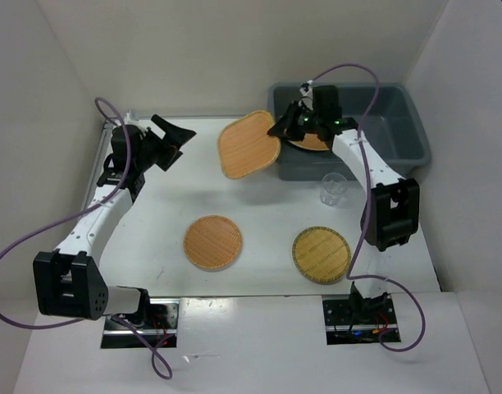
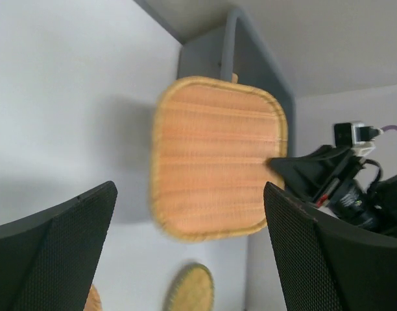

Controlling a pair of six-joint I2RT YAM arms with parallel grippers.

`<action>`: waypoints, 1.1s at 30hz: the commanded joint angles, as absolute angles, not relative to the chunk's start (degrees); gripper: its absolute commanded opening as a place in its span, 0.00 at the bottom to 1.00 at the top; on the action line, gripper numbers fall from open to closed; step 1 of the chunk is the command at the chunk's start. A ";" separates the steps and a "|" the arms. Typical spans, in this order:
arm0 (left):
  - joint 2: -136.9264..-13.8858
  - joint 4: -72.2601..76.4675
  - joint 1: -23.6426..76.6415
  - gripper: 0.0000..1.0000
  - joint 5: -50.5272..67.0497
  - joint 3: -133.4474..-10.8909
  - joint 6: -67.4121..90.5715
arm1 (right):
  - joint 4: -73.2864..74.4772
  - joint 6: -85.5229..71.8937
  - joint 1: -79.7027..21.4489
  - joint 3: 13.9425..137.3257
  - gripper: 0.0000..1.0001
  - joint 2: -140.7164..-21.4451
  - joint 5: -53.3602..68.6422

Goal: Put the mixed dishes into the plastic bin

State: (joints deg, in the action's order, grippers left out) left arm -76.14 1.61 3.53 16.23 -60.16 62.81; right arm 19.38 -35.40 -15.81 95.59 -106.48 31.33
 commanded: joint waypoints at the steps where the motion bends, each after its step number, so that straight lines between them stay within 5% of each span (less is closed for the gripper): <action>1: -77.17 -1.49 3.60 1.00 10.03 -62.49 53.01 | 18.72 -34.28 -9.33 103.61 0.00 -106.44 26.64; 17: -88.15 -7.46 3.60 1.00 0.62 -59.15 39.99 | 18.98 -37.88 12.56 113.82 0.00 -117.50 25.85; 33: -93.16 -9.14 3.60 1.00 -1.58 -60.38 38.32 | 24.60 -38.50 9.94 133.73 0.00 -135.95 24.44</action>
State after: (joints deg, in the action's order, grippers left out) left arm -92.51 -9.39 3.53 -0.84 -59.88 40.27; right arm 25.82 -37.65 11.90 124.92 -135.13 23.44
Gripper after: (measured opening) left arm 1.001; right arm 0.163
